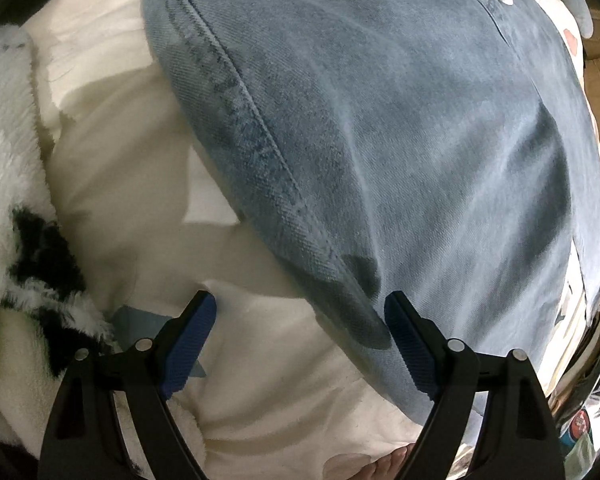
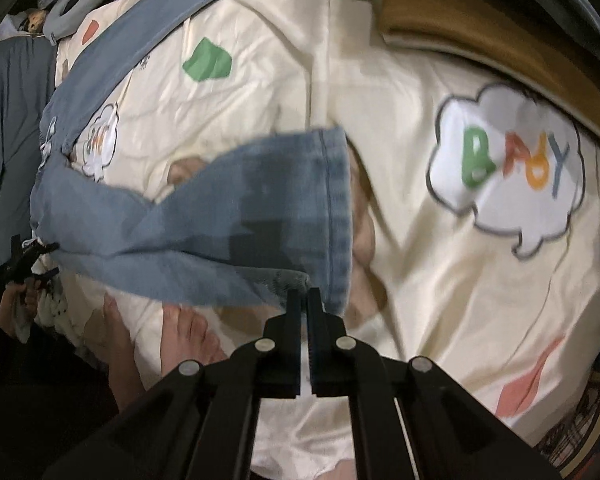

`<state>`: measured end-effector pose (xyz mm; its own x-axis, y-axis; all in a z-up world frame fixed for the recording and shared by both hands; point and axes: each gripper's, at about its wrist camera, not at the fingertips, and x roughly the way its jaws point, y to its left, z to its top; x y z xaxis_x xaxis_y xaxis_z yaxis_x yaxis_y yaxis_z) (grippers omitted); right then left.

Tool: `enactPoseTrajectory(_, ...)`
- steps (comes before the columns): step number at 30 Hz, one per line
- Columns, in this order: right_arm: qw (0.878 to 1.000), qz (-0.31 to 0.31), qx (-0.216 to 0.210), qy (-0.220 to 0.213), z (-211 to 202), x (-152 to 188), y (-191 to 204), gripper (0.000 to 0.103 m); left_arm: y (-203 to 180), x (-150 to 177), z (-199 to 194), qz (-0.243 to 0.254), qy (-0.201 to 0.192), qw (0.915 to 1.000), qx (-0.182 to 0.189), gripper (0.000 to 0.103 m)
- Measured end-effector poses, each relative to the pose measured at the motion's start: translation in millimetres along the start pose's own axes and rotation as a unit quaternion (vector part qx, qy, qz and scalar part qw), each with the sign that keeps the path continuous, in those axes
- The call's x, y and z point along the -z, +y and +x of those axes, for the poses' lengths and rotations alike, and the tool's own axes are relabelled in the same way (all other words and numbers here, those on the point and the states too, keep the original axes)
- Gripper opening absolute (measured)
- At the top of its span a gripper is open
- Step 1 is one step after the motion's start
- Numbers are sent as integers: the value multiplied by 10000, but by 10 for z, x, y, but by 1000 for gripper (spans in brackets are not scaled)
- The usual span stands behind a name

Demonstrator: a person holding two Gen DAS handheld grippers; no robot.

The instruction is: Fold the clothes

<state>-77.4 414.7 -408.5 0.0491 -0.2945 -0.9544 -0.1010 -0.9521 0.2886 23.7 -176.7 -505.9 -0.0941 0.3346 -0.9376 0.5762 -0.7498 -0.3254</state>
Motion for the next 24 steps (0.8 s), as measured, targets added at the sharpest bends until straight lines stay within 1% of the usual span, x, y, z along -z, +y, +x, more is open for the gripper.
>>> enactPoseTrajectory(2, 10000, 10, -20, 54, 19, 112, -19, 2, -49, 82, 8, 16, -9, 10000, 6, 86)
enactPoseTrajectory(7, 9996, 51, 11, 267, 207, 381, -43, 0, -50, 146, -20, 52, -40, 10000, -52, 86)
enactPoseTrajectory(12, 9986, 289, 2, 446, 353, 617, -213, 0, -73, 188, -46, 77, -80, 9999, -99, 86)
enactPoseTrajectory(14, 9979, 502, -130, 393, 335, 611, -273, 0, 24, 280, -60, 86, -114, 9999, -96, 86)
enactPoseTrajectory(18, 9937, 994, -467, 242, 268, 560, -393, 5, 66, 320, -99, 75, -166, 9998, -97, 86)
enactPoseTrajectory(19, 9922, 1097, -557, 210, 248, 536, -411, 11, 72, 326, -103, 74, -176, 9998, -104, 86)
enactPoseTrajectory(20, 9907, 1183, -644, 171, 220, 502, -419, 23, 79, 333, -107, 74, -186, 9997, -114, 86)
enactPoseTrajectory(21, 9892, 1269, -722, 123, 188, 466, -428, 30, 88, 342, -109, 72, -191, 9997, -117, 86)
enactPoseTrajectory(22, 9875, 1354, -800, 74, 157, 431, -437, 41, 96, 350, -111, 69, -195, 9997, -119, 86)
enactPoseTrajectory(23, 9856, 1441, -882, 38, 125, 393, -434, 45, 105, 360, -111, 62, -199, 9997, -121, 86)
enactPoseTrajectory(24, 9836, 1528, -956, 26, 108, 361, -431, 45, 115, 370, -112, 54, -204, 9997, -124, 86)
